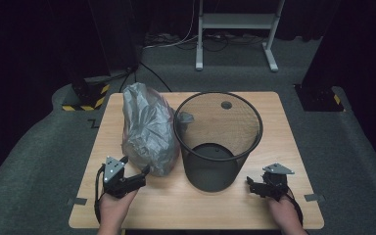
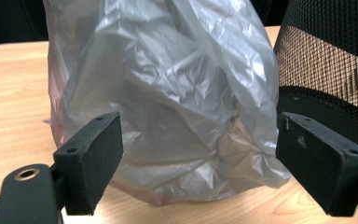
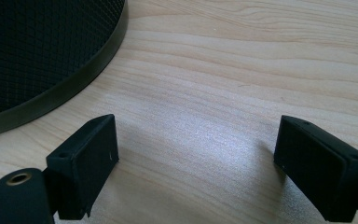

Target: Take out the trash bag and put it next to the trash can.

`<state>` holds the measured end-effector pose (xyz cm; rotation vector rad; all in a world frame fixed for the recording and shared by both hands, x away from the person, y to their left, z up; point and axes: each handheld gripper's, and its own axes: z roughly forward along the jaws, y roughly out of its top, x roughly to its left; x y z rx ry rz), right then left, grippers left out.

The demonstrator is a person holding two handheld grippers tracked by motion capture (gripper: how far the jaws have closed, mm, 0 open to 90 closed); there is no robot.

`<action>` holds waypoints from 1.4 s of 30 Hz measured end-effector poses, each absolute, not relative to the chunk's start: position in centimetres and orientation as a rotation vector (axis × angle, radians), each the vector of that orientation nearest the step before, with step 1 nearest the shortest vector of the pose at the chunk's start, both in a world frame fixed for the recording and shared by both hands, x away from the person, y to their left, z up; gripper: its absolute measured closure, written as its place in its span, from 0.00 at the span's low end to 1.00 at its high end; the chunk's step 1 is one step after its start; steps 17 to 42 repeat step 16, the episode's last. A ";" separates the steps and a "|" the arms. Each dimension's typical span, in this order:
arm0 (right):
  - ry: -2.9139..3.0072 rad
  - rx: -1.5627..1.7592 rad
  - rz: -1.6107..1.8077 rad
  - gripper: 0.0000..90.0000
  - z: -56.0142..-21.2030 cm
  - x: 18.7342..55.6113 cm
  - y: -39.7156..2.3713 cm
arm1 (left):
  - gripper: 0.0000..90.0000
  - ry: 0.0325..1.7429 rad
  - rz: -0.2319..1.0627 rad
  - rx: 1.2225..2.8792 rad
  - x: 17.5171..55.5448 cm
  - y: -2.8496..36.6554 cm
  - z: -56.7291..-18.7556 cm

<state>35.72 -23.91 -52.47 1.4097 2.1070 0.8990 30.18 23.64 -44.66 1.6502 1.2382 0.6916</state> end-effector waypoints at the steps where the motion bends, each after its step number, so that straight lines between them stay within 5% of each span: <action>1: 2.107 1.410 0.899 0.15 -52.5 35.7 -23.9 | 0.17 1.238 0.690 1.658 30.2 23.6 -44.7; 42: 2.112 1.400 0.899 0.14 -52.5 35.7 -24.0 | 0.17 1.248 0.664 1.734 30.8 23.1 -45.6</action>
